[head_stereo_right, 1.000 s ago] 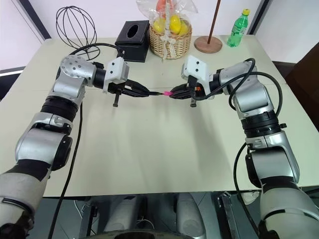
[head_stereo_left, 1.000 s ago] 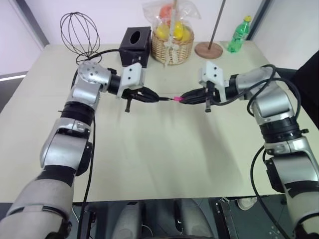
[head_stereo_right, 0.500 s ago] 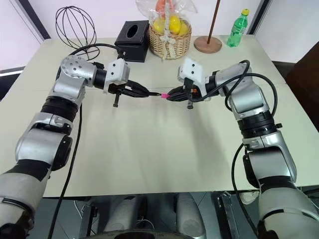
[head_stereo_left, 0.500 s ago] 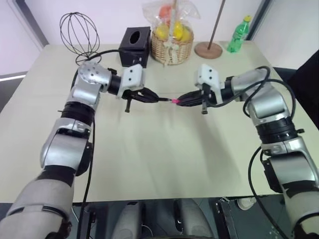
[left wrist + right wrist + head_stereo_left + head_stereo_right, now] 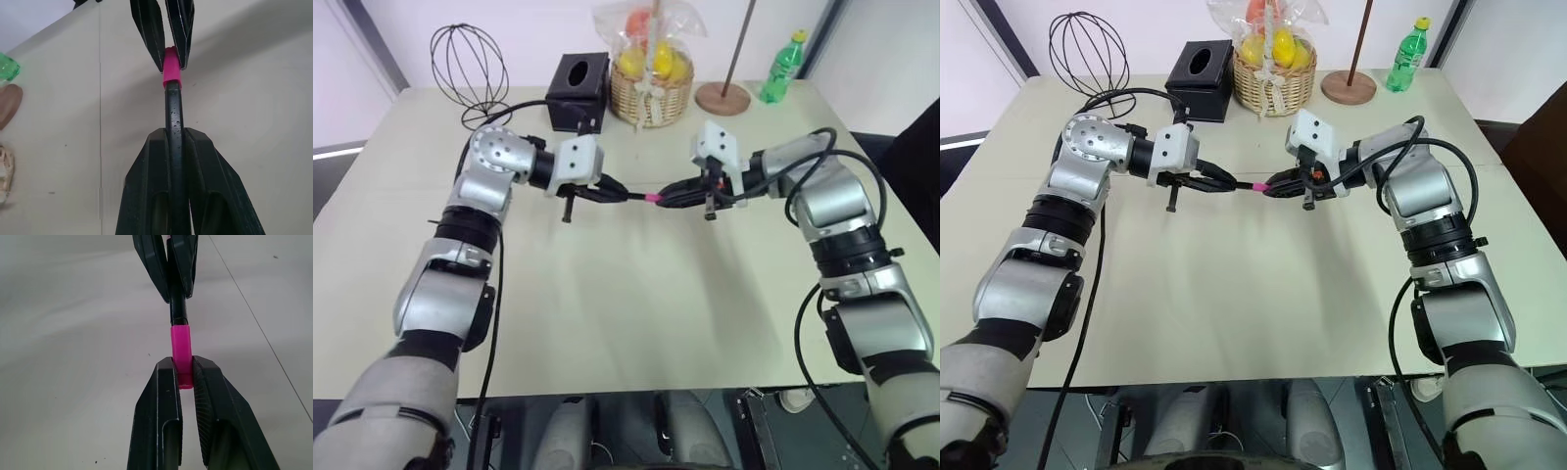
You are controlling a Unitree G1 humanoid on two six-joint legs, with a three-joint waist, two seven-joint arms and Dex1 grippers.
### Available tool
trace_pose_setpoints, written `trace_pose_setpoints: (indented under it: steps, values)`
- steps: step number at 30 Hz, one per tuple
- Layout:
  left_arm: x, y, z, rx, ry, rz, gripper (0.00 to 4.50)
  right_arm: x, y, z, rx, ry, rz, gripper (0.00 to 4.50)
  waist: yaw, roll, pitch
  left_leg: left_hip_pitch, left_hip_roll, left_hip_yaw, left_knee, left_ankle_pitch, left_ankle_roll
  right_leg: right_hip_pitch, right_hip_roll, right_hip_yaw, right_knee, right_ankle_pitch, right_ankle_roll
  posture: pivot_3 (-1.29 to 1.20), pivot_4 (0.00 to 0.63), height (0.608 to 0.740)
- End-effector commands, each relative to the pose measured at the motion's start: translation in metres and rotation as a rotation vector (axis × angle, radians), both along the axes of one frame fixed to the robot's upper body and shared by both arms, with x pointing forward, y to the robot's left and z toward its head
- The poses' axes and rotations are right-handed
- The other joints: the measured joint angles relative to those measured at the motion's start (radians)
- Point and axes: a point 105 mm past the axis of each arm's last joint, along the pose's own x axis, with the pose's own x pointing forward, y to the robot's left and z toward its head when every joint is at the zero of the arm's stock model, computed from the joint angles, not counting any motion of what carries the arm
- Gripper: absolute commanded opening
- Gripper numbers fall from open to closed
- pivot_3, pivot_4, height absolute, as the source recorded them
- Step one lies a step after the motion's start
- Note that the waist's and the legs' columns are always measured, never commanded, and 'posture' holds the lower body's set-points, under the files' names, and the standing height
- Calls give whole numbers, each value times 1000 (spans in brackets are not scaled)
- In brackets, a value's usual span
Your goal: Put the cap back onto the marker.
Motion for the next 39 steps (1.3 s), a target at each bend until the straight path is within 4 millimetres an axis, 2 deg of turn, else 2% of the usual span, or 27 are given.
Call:
trace_pose_setpoints:
  steps: [1, 10, 20, 29, 35, 39]
  values:
    - [-2, -6, 14, -10, -48, -28, 0, 2, 10, 11, -24, -75, 36, 18, 0, 0, 0, 0, 0, 0, 0, 0, 0, 0, 0, 0, 0, 0, 0, 0, 150, 740]
    - [-2, -6, 13, -7, -20, -22, 0, 9, 21, 6, -105, -152, 59, 18, -1, 0, 0, 0, -1, 0, 0, 0, 0, 0, 0, 0, 0, 0, 0, 0, 150, 740]
    - [1, -7, 11, 13, -30, -7, 0, 7, 42, 18, -17, -44, 81, 18, -1, 0, 0, 0, -1, 0, 0, 0, 0, 0, 0, 0, 0, 0, 0, 0, 150, 740]
    - [2, -10, 10, 14, -26, -8, 0, 5, 47, 19, -8, -33, 92, 18, -1, 0, 0, 0, -2, 0, 0, 0, 0, 0, 0, 0, 0, 0, 0, 0, 150, 740]
    - [1, -7, 8, 19, -15, -5, 0, 6, 39, 9, -63, -49, 81, 18, -1, 0, 0, 0, -2, 0, 0, 0, 0, 0, 0, 0, 0, 0, 0, 0, 150, 740]
    - [2, -4, 7, 18, -1, 4, 0, 9, 30, -1, -123, -75, 64, 1774, 1, 0, 0, 0, -2, 0, 0, 0, 0, 0, 0, 0, 0, 0, 0, 0, 150, 740]
